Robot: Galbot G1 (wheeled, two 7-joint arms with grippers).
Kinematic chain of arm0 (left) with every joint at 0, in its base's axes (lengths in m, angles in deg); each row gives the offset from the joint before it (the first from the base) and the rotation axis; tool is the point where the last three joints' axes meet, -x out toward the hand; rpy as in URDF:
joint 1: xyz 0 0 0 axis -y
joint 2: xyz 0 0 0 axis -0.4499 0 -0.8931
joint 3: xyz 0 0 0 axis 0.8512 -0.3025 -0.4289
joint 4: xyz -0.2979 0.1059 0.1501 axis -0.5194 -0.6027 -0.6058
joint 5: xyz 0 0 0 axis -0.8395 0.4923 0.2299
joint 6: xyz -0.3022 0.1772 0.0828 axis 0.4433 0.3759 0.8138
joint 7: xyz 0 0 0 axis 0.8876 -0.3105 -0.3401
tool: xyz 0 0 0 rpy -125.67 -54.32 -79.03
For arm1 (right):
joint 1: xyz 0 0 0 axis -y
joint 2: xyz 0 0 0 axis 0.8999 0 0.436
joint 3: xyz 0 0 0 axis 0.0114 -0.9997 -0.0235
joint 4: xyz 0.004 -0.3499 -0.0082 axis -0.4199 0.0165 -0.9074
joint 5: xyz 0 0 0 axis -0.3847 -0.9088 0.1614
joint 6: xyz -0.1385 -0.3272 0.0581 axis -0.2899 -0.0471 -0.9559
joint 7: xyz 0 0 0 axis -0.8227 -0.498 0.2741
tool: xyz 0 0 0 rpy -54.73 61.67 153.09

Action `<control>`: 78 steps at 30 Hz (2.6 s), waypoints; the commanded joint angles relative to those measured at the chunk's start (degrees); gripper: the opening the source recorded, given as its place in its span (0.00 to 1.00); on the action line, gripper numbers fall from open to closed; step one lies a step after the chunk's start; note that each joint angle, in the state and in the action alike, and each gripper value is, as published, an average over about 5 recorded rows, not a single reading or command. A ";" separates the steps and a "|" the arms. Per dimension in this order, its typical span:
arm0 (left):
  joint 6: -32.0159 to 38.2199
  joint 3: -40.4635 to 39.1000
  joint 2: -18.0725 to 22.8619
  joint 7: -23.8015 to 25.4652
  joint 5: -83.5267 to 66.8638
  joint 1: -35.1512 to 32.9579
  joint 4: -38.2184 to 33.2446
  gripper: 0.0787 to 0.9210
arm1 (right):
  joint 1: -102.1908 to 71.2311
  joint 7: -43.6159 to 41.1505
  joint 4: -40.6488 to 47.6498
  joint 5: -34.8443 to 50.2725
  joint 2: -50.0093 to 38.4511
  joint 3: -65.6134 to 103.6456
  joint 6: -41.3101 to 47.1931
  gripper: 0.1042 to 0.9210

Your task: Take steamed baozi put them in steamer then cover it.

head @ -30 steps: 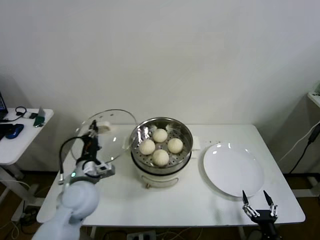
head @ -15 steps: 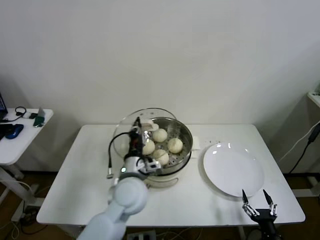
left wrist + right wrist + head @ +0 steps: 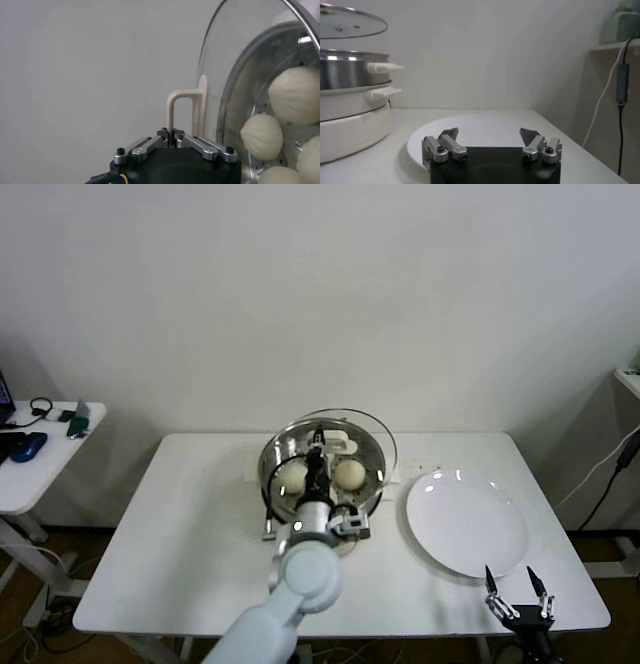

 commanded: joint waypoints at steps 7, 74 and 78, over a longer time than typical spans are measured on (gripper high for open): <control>0.89 1.01 1.48 -3.10 2.42 1.16 7.62 0.07 | -0.15 -0.06 0.35 0.26 -0.24 -0.08 -0.70 0.88; 26.12 35.61 -10.49 -20.88 -81.04 -21.12 -18.86 0.88 | 1.96 1.52 -3.39 -0.65 0.70 0.02 2.48 0.88; 39.33 46.11 -10.21 -17.20 -92.77 -28.51 -14.72 0.88 | 2.16 1.11 -3.39 -1.37 0.68 -0.13 2.38 0.88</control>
